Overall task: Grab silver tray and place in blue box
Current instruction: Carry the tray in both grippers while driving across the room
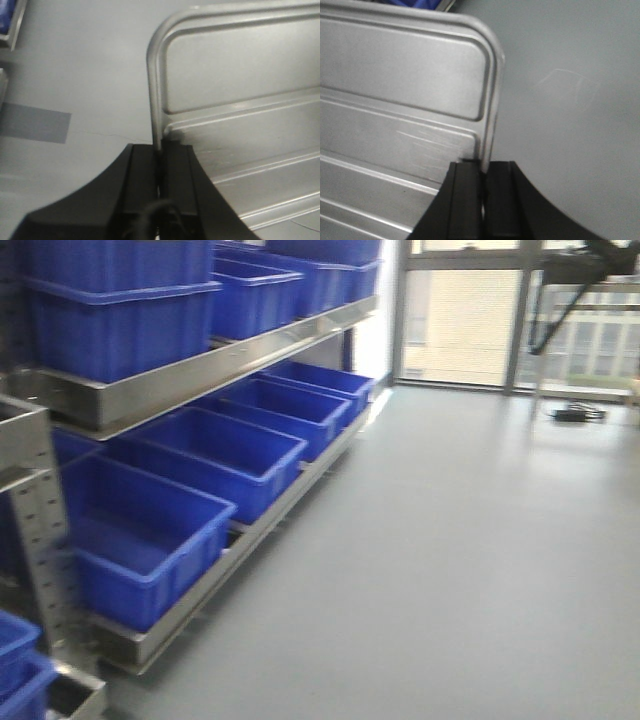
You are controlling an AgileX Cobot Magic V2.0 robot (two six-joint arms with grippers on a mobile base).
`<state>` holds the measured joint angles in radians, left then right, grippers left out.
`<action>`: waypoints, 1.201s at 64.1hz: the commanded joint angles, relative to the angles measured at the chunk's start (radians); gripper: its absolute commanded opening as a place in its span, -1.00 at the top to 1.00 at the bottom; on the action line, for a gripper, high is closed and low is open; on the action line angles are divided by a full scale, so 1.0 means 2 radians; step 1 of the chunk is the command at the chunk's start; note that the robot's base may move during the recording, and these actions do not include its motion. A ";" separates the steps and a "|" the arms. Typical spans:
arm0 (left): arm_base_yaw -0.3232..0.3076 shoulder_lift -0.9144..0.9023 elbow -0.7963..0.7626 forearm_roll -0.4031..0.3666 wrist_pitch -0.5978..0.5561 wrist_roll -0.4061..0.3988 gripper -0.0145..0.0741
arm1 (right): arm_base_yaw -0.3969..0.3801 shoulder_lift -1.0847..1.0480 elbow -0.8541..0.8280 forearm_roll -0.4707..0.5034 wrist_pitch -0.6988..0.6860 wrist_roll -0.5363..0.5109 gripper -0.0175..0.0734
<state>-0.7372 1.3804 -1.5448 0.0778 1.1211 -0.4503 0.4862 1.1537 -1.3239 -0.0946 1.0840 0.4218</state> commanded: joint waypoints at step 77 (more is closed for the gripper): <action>-0.002 -0.016 -0.013 0.019 -0.002 0.013 0.89 | -0.002 -0.012 -0.015 -0.027 -0.022 -0.009 0.49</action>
<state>-0.7372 1.3804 -1.5448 0.0778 1.1211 -0.4486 0.4862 1.1537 -1.3239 -0.0946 1.0877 0.4218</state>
